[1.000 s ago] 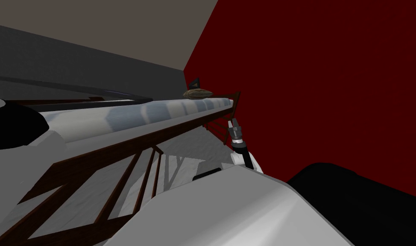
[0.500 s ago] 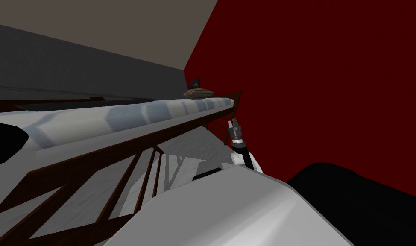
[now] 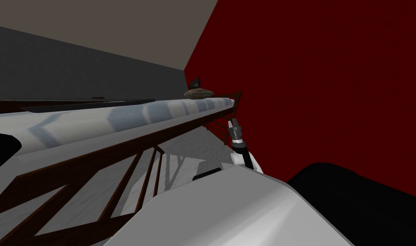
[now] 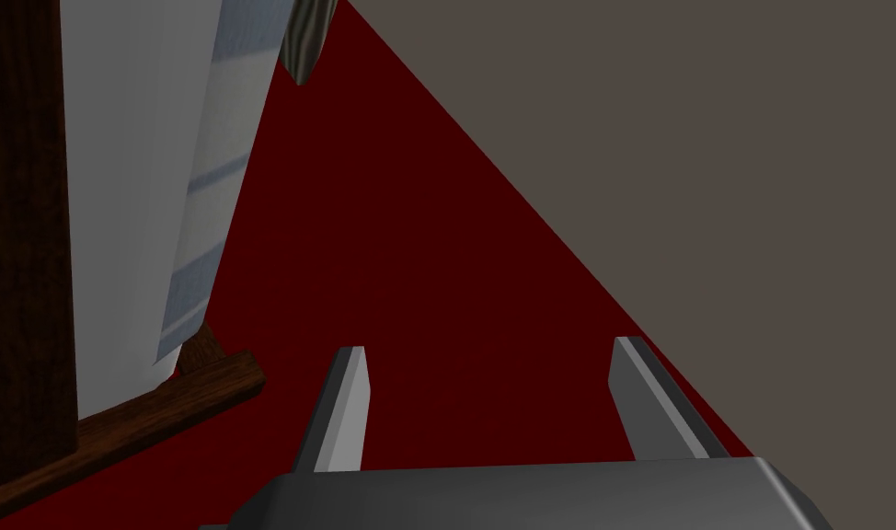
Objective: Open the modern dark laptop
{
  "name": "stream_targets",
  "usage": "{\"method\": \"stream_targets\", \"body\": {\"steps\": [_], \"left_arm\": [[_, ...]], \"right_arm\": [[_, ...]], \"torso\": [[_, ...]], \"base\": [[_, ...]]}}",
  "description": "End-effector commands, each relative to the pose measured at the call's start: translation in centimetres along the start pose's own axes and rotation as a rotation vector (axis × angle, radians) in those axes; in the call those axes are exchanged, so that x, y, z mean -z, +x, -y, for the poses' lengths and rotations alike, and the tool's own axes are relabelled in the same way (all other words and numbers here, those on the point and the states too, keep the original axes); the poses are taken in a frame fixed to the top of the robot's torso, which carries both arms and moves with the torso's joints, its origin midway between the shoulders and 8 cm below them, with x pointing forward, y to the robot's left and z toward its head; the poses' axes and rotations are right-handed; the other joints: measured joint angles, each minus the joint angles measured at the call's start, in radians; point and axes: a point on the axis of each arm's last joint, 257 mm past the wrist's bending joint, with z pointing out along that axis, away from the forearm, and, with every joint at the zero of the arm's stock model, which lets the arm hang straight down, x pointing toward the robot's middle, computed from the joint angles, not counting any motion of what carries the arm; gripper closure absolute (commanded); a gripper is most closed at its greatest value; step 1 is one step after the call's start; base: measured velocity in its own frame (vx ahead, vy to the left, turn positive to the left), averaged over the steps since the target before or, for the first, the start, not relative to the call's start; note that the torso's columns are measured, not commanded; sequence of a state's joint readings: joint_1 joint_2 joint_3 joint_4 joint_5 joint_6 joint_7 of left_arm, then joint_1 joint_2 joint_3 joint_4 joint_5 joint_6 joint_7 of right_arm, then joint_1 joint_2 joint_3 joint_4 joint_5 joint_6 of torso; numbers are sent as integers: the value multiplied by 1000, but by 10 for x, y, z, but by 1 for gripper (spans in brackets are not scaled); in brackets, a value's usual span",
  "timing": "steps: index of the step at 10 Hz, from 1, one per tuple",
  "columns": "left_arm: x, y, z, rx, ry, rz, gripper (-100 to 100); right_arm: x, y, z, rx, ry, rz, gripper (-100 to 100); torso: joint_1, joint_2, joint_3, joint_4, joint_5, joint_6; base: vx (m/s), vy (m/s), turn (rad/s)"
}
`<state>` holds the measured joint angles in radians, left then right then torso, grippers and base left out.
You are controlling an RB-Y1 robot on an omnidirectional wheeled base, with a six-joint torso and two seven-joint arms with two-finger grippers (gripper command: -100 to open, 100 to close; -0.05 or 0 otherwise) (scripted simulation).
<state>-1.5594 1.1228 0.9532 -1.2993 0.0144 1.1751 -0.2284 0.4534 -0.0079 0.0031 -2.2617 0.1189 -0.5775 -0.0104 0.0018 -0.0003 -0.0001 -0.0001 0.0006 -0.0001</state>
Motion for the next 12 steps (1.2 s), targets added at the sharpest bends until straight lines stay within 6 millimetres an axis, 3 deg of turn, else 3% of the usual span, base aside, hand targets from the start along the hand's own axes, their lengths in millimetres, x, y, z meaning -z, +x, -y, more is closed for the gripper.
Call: {"method": "stream_targets", "body": {"steps": [1,3,5,6,8,12], "left_arm": [[5,-3,25,-36,62,11,-100],[13,-9,43,-23,91,-6,-100],[13,2,44,-4,97,-51,-100],[19,4,66,-37,152,-40,-100],[23,12,79,-73,185,-51,-100],[31,31,89,-64,186,-120,-100]], "right_arm": [[0,0,0,0,0,0,0],[0,0,0,0,0,0,0],[0,0,0,0,0,0,0],[0,0,0,0,0,0,0],[0,0,0,0,0,0,0],[0,0,0,0,0,0,0]], "torso": [[-1,0,0,0,0,0],[-3,1,1,0,-1,0],[-3,0,0,0,-1,0],[-2,0,0,0,-1,0],[0,0,0,0,0,0],[-3,1,0,0,-1,0]], "base": [[3,7,-1],[0,0,0],[0,0,0],[9,20,28],[6,21,9],[0,1,-1]]}}
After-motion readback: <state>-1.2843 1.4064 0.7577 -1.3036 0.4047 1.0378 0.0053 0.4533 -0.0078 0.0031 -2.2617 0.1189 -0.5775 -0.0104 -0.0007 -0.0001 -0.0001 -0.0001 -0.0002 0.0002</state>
